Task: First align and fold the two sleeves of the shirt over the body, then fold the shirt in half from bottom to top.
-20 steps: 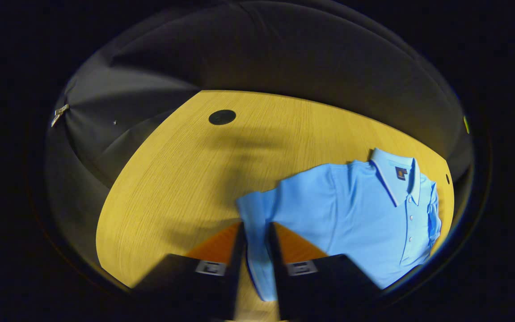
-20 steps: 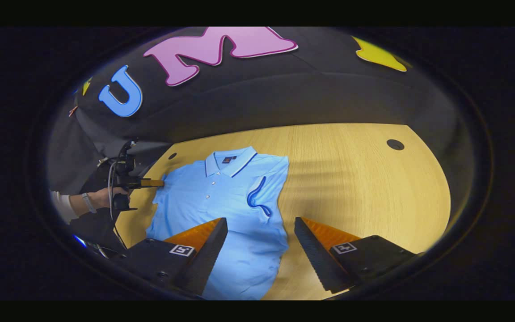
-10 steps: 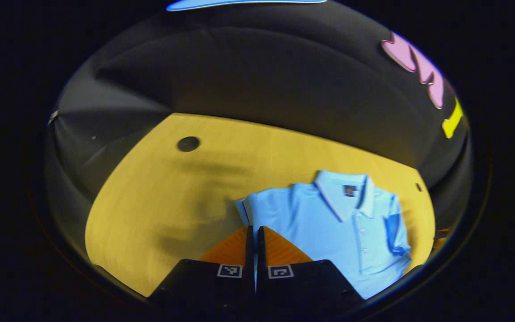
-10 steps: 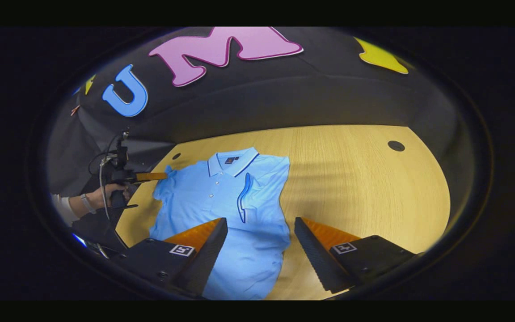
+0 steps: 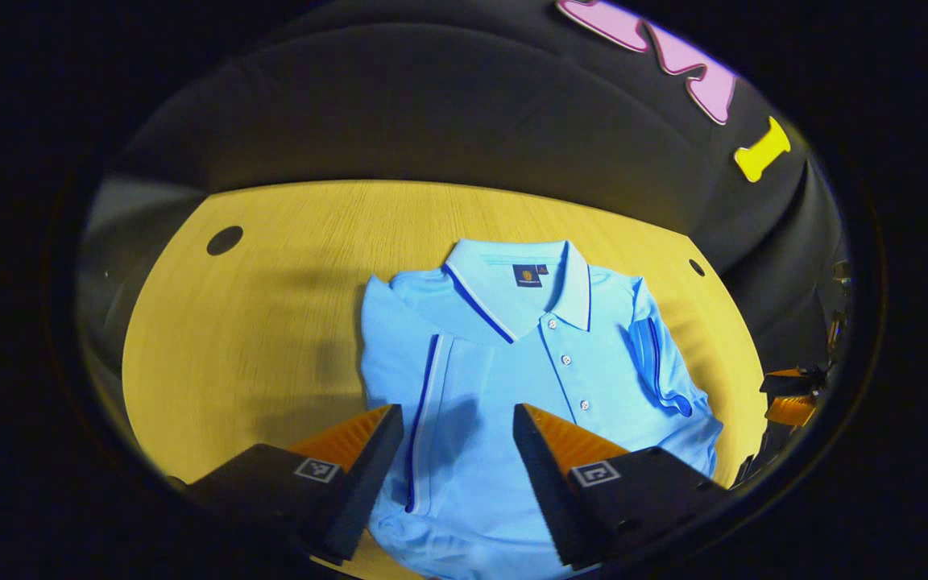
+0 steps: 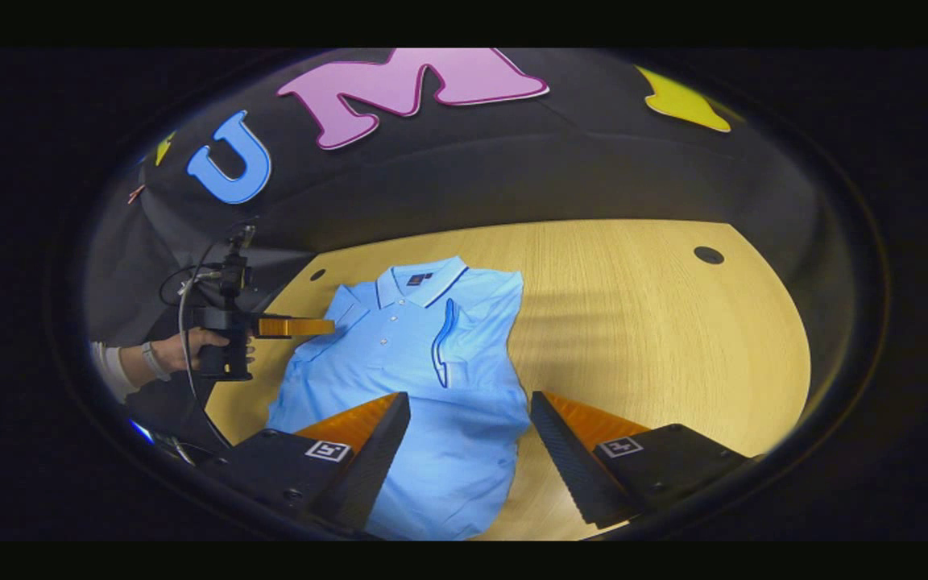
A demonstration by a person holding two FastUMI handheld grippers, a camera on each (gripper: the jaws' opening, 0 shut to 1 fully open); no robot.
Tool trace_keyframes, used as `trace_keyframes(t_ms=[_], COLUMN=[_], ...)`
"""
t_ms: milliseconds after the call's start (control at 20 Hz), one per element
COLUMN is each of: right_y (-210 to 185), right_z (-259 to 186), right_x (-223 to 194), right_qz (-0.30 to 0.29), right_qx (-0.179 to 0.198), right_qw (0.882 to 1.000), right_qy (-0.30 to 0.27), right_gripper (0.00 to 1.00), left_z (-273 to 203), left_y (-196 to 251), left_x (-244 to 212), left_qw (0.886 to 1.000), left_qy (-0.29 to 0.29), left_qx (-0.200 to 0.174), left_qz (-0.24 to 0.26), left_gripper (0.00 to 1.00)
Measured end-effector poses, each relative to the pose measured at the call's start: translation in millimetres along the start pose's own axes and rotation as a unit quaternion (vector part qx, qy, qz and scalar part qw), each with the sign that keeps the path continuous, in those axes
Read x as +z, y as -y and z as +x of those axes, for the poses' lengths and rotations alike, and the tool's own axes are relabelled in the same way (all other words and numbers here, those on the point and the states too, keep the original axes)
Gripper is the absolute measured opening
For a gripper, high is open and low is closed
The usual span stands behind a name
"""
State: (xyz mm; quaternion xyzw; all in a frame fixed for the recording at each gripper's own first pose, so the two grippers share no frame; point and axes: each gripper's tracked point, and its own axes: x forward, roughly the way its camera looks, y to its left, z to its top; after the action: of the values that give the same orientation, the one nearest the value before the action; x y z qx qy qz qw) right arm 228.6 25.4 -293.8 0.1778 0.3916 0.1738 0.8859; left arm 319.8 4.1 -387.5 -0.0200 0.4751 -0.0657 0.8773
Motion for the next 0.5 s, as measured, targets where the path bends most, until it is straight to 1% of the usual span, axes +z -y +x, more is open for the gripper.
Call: trace_keyframes(t_ms=[100,150,200,250,300,400,500], right_y=[2.0,1.5,0.7,-0.8,-1.9,-3.3,-2.9], right_z=[-3.4,-6.4,-7.7,-12.6,-18.6,-30.6,-40.6], right_x=[-9.2,-15.2,-19.9,-27.9,-36.7,-54.4,-76.2], right_qz=[0.010,0.017,0.025,0.033,0.041,0.053,0.061], right_qx=[-0.004,-0.005,-0.005,-0.005,-0.006,-0.011,-0.022], right_qw=[1.000,1.000,1.000,0.999,0.999,0.999,0.998], right_qy=[-0.001,-0.002,-0.002,-0.003,-0.005,-0.009,-0.018], right_gripper=[0.95,0.95,0.95,0.95,0.95,0.95,0.95], left_z=[-26.8,-43.1,-62.5,-81.9,-101.2,-133.8,-153.6], left_y=[1.4,0.6,-1.4,-3.8,-5.8,-10.9,-6.6], left_x=[1.7,-2.0,-11.8,-24.0,-45.0,-92.2,-147.6], left_qw=[1.000,1.000,0.999,0.999,0.999,0.999,0.997], left_qy=[0.018,0.023,0.026,0.026,0.017,-0.007,-0.045], left_qx=[-0.004,-0.006,-0.007,-0.010,-0.014,-0.018,-0.026], left_qz=[-0.013,-0.020,-0.027,-0.032,-0.036,-0.041,-0.049], left_gripper=[0.95,0.96,0.96,0.89,0.96,0.96,0.96])
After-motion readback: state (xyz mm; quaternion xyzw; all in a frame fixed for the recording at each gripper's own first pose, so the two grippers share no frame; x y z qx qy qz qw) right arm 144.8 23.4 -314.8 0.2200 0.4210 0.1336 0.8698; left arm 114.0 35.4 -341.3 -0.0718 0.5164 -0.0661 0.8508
